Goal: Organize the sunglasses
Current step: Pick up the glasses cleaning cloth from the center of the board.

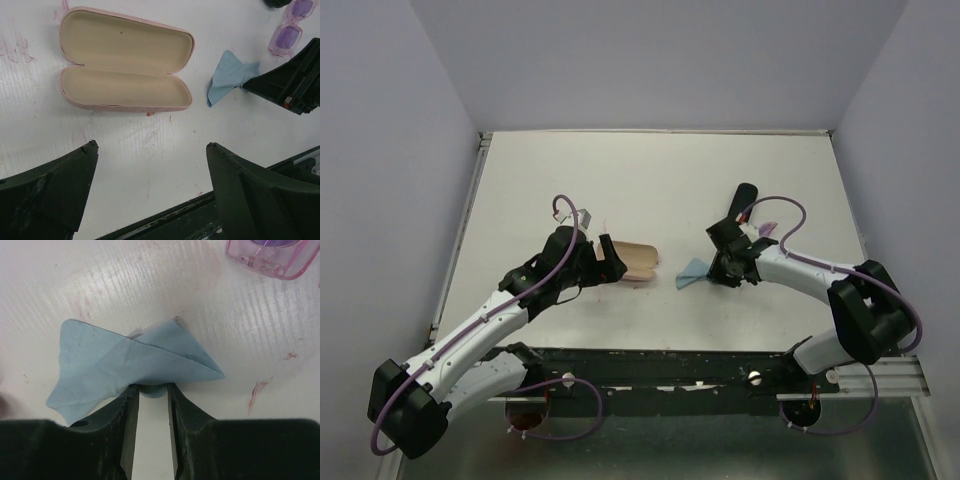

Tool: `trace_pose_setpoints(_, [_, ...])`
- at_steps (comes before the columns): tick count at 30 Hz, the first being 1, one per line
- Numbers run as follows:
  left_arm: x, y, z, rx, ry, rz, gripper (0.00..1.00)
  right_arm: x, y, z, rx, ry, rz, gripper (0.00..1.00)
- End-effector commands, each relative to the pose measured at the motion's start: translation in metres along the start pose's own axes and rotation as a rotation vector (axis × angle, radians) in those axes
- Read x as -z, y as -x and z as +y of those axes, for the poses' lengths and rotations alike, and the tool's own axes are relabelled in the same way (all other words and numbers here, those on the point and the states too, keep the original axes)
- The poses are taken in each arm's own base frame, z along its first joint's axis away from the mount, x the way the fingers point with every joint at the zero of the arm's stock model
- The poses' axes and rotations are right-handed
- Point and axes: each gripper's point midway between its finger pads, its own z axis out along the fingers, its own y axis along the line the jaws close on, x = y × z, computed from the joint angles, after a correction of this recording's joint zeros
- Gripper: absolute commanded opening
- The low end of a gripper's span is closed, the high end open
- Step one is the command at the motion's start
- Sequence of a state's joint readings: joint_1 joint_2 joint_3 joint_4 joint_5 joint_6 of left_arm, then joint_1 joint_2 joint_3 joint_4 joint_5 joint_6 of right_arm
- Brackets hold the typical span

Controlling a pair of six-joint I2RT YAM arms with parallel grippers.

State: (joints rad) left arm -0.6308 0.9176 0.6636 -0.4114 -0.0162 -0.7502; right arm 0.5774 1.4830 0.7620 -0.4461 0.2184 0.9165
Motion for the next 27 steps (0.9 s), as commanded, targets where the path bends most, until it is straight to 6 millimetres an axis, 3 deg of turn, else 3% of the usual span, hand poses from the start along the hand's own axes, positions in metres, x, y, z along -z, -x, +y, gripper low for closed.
trace_pose_setpoints(1, [-0.001, 0.002, 0.002, 0.010, 0.009, -0.020, 0.99, -0.010, -0.003, -0.005, -0.028, -0.053, -0.017, 0.34])
trace_pose_setpoints(4, [-0.002, 0.000, 0.002, 0.010, 0.011, -0.017, 0.99, -0.008, -0.002, -0.005, -0.035, -0.061, -0.038, 0.26])
trace_pose_setpoints(9, [0.000, 0.002, 0.004, 0.017, 0.020, -0.027, 0.99, 0.004, -0.001, 0.004, -0.003, -0.047, -0.050, 0.04])
trace_pose_setpoints(20, [0.009, 0.009, 0.001, 0.019, 0.010, -0.059, 0.99, 0.072, 0.007, 0.044, 0.141, 0.103, 0.037, 0.04])
trace_pose_setpoints(23, [0.013, 0.011, 0.002, 0.015, 0.016, -0.069, 0.99, 0.078, 0.002, 0.042, 0.172, 0.108, 0.075, 0.08])
trace_pose_setpoints(27, [0.014, 0.013, 0.003, 0.011, 0.021, -0.075, 0.99, 0.070, -0.012, 0.027, 0.203, 0.036, 0.150, 0.09])
